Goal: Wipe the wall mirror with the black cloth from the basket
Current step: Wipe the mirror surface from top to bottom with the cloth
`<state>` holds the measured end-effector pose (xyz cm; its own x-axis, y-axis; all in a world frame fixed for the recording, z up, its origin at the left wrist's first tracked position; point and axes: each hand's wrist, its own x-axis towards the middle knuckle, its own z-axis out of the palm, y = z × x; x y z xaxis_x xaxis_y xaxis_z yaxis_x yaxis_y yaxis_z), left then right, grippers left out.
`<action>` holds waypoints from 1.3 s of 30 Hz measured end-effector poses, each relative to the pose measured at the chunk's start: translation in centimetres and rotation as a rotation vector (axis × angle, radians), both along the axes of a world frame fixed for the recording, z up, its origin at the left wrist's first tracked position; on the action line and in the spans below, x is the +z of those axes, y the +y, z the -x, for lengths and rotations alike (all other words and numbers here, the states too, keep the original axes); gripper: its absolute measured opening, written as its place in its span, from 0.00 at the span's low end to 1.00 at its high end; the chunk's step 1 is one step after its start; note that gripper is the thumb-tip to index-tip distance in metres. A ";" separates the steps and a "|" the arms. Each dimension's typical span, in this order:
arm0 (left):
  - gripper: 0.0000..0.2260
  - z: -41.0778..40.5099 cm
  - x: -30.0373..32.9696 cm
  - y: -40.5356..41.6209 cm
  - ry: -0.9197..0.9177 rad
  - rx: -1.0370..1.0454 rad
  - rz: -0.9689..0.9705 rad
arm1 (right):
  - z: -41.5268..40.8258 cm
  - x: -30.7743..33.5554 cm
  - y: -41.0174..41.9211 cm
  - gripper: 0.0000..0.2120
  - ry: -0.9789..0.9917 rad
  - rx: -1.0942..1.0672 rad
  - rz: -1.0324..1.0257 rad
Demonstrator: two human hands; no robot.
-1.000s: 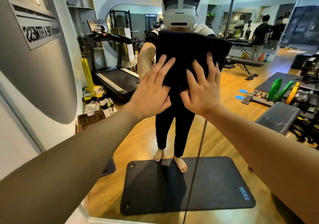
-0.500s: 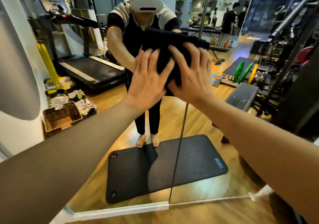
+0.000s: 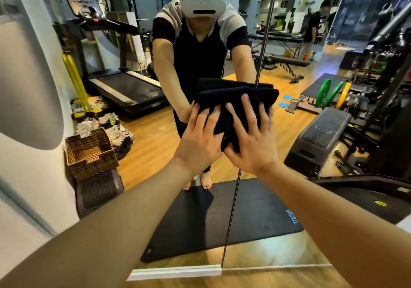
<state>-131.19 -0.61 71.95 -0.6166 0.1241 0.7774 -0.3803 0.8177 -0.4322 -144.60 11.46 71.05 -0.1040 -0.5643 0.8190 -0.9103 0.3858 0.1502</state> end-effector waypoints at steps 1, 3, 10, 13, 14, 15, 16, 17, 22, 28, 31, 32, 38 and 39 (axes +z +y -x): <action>0.22 0.0 -0.4 -0.1 0.000 -0.004 0.009 | 0.1 -0.5 0.0 0.42 -0.007 0.012 0.003; 0.21 0.0 -1.3 -0.3 -0.019 0.022 0.023 | -0.2 -1.3 -0.1 0.42 -0.025 0.031 0.009; 0.22 -0.9 -2.6 -1.7 -0.038 -0.002 0.069 | -1.7 -3.2 -1.4 0.43 -0.082 0.008 -0.008; 0.24 -1.8 -2.6 -2.2 -0.059 0.018 0.054 | -2.8 -3.7 -2.6 0.44 -0.109 -0.022 -0.030; 0.24 -2.4 -2.8 -2.6 -0.069 0.038 0.059 | -3.2 -3.9 -3.0 0.43 -0.111 -0.032 -0.043; 0.25 -3.2 -3.0 -3.0 -0.084 0.059 0.070 | -3.7 -4.1 -3.4 0.42 -0.109 -0.037 -0.062; 0.26 -4.1 -3.2 -3.6 -0.105 0.081 0.083 | -4.3 -4.2 -3.8 0.41 -0.104 -0.036 -0.084; 0.27 -5.2 -3.3 -4.4 -0.121 0.098 0.095 | -5.0 -4.3 -4.3 0.41 -0.100 -0.030 -0.107; 0.25 -11.0 -4.0 -9.7 -0.104 0.099 0.128 | -10.5 -4.5 -8.4 0.39 -0.060 -0.007 -0.147; 0.20 -19.1 -3.6 -16.8 -0.065 0.036 0.198 | -18.5 -4.7 -15.2 0.39 -0.086 0.013 -0.131; 0.17 -23.7 -3.0 -20.5 -0.107 0.034 0.161 | -22.5 -4.7 -19.0 0.40 -0.093 0.019 -0.133; 0.17 -24.9 -2.9 -21.4 -0.119 0.044 0.156 | -23.6 -4.6 -20.0 0.40 -0.093 0.020 -0.136; 0.19 -33.4 -2.6 -27.4 -0.194 0.184 0.136 | -31.2 -4.6 -27.2 0.39 -0.094 0.070 -0.145; 0.20 -34.8 -2.5 -28.2 -0.201 0.208 0.127 | -32.5 -4.6 -28.5 0.39 -0.090 0.082 -0.145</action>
